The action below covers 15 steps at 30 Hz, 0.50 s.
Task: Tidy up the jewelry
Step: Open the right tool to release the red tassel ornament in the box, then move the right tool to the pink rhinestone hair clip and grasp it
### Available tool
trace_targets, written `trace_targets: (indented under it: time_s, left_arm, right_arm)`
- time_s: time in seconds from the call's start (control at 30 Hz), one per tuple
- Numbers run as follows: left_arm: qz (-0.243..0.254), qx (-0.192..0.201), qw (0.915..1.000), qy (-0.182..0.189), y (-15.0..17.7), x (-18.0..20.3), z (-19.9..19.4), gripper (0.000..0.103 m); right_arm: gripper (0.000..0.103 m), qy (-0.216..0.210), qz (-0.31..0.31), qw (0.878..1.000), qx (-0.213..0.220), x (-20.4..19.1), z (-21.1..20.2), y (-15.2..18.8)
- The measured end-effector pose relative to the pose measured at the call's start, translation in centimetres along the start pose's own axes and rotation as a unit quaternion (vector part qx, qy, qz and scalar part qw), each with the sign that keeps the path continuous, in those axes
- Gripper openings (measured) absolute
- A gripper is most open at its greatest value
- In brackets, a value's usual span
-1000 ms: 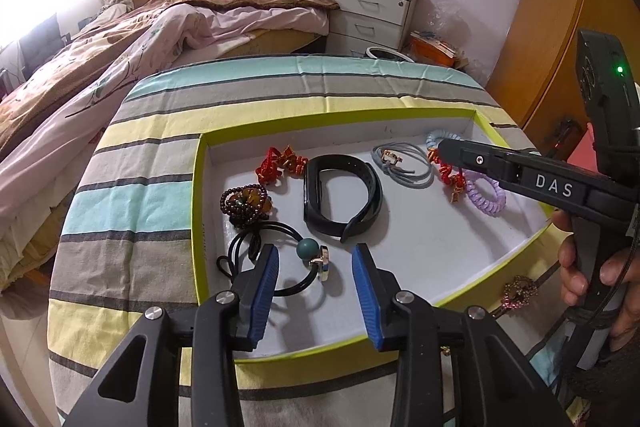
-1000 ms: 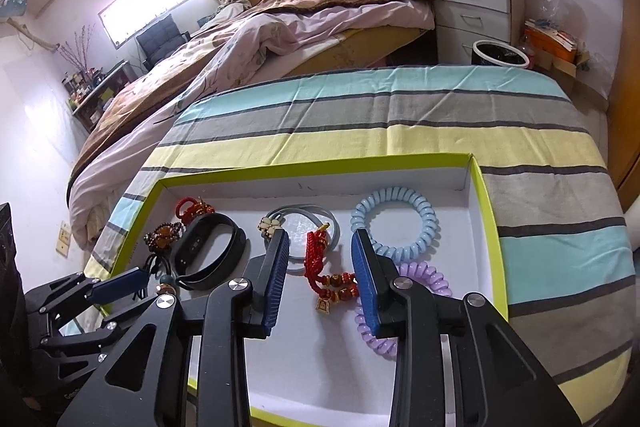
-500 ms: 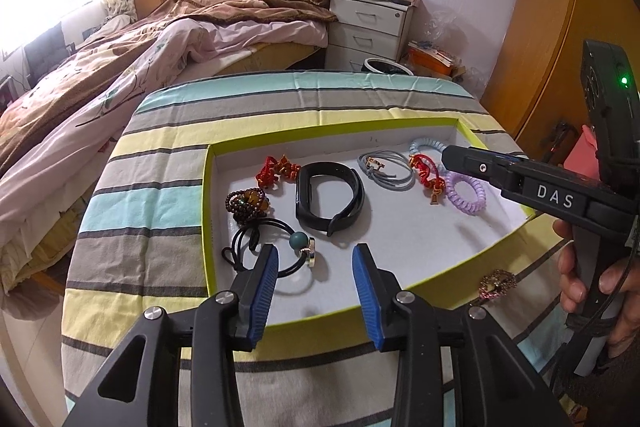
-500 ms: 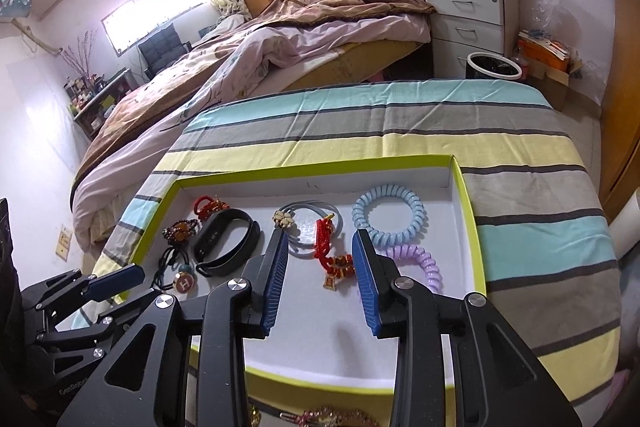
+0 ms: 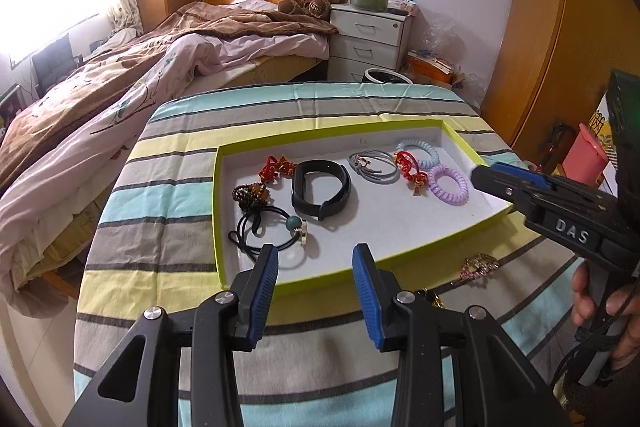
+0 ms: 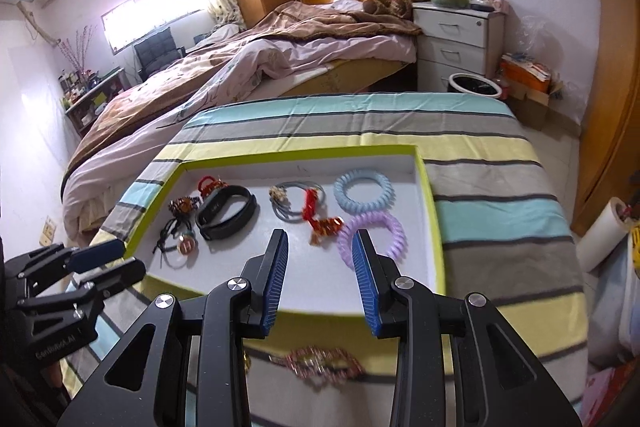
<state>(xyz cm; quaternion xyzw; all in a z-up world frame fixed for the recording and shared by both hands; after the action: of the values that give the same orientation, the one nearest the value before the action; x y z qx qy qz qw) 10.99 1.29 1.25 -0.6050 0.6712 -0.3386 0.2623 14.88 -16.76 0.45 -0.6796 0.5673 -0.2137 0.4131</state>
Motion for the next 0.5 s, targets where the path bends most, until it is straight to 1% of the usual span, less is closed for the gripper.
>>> trace_targets:
  time_s: [0.13,0.3,0.37,0.4,0.43,0.5]
  left_arm:
    - [-0.010,0.004,0.9999,0.011,0.8,0.1,-0.8,0.038]
    - [-0.018,0.000,0.9993,0.033,2.1,0.3,-1.4,0.038]
    - [-0.021,-0.006,0.9989,0.042,2.7,0.4,-1.4,0.038]
    - [-0.023,-0.008,0.9987,0.044,2.9,0.4,-1.4,0.038]
    - [-0.025,-0.009,0.9985,0.047,3.0,0.3,-1.4,0.039]
    - [-0.027,-0.013,0.9984,0.048,3.4,0.2,-1.4,0.039]
  right_arm:
    - [0.035,0.002,0.015,1.000,0.007,1.2,-2.1,1.4]
    - [0.035,0.014,0.016,1.000,0.000,2.5,-3.8,3.3]
    - [0.039,0.014,0.011,1.000,-0.006,2.8,-4.0,4.0]
    - [0.045,0.010,0.008,1.000,-0.009,2.9,-4.0,4.3]
    - [0.047,0.007,0.004,1.000,-0.014,2.9,-3.9,4.6]
    - [0.047,-0.010,-0.004,1.000,-0.021,2.9,-3.7,4.9]
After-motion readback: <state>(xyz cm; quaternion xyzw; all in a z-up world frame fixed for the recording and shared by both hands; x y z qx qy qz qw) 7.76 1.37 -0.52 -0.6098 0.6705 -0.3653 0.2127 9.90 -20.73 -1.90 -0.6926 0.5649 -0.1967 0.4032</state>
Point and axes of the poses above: each gripper's, at about its wrist camera, not at the fingertips, and z roughly the way its jaws point, x to its right, y to its underside, the point moved 1 cm from there along z, roughly the way its jaws point, and after that the axes turned 9 degrees about x, right-handed, at the moved point
